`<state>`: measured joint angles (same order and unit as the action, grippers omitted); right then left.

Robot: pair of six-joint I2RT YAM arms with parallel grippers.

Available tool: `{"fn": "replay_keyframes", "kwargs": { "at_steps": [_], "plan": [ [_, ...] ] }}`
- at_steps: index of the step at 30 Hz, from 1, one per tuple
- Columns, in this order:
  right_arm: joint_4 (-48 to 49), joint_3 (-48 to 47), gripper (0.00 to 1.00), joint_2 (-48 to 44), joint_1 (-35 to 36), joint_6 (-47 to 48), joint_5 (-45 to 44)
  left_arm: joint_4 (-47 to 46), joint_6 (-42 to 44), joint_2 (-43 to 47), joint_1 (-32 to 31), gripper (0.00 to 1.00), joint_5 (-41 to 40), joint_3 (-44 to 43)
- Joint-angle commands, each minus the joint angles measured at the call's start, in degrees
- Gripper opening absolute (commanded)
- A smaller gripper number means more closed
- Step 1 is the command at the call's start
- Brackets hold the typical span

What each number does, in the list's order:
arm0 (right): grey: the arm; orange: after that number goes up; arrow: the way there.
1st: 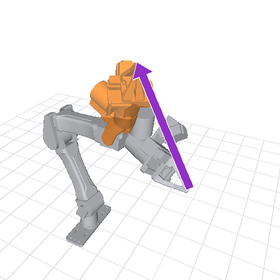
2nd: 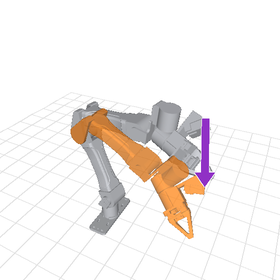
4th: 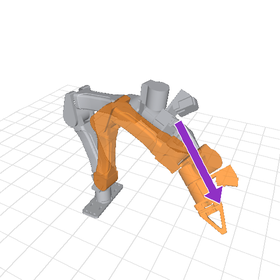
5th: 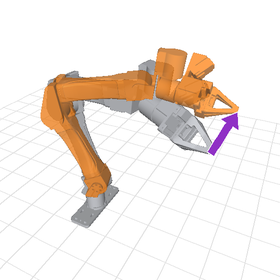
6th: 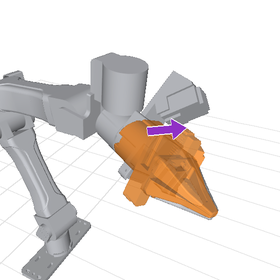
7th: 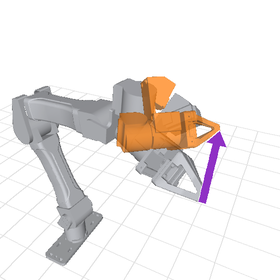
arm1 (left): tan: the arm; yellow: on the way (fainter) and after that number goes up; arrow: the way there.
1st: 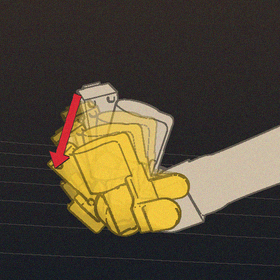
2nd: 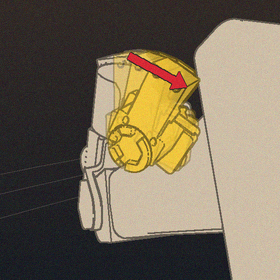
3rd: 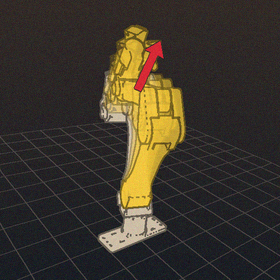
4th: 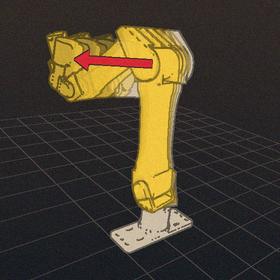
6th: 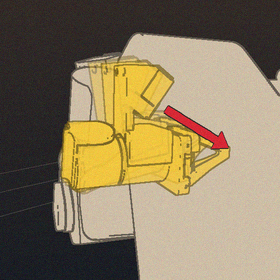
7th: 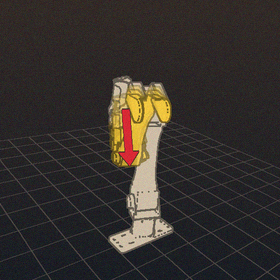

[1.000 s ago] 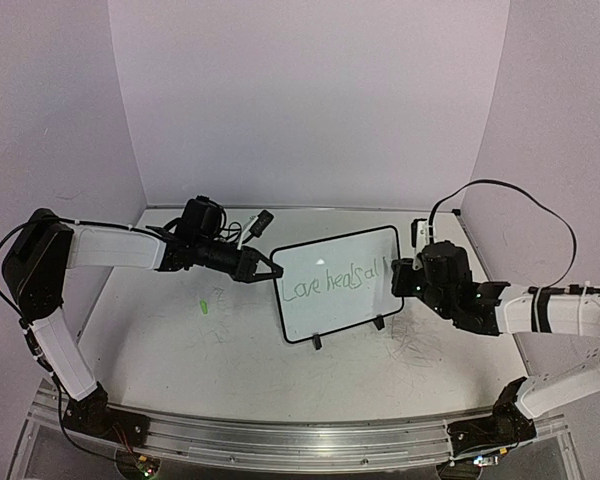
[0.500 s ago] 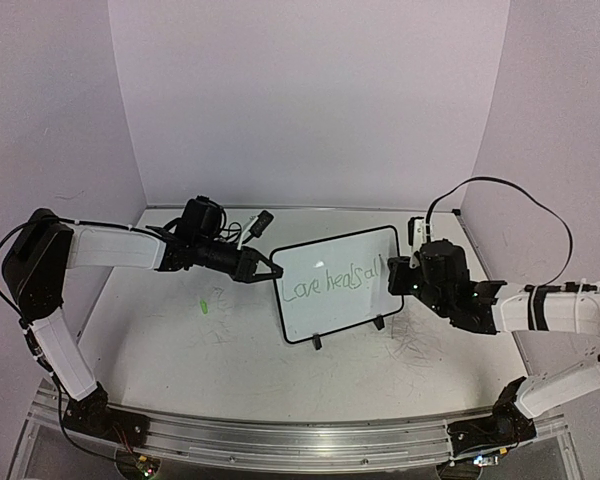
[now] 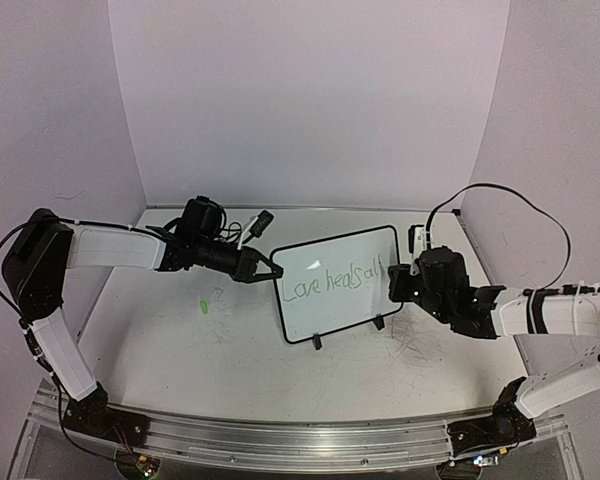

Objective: Write a sentence on the whiteboard

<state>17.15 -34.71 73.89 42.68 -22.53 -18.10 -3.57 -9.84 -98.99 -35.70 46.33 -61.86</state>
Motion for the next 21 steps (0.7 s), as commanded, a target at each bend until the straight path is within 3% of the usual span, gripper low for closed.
{"fn": "replay_keyframes", "kwargs": {
  "at_steps": [1,21],
  "plan": [
    [0.7,1.5,0.00,0.0,-0.3,-1.5,1.4,2.1,0.6,2.2,-0.3,0.00,1.0,-1.8],
    [-0.2,3.5,0.00,-1.3,-0.3,-2.6,0.0,2.2,0.5,1.9,-0.3,0.00,1.3,-1.9]
  ]
}}
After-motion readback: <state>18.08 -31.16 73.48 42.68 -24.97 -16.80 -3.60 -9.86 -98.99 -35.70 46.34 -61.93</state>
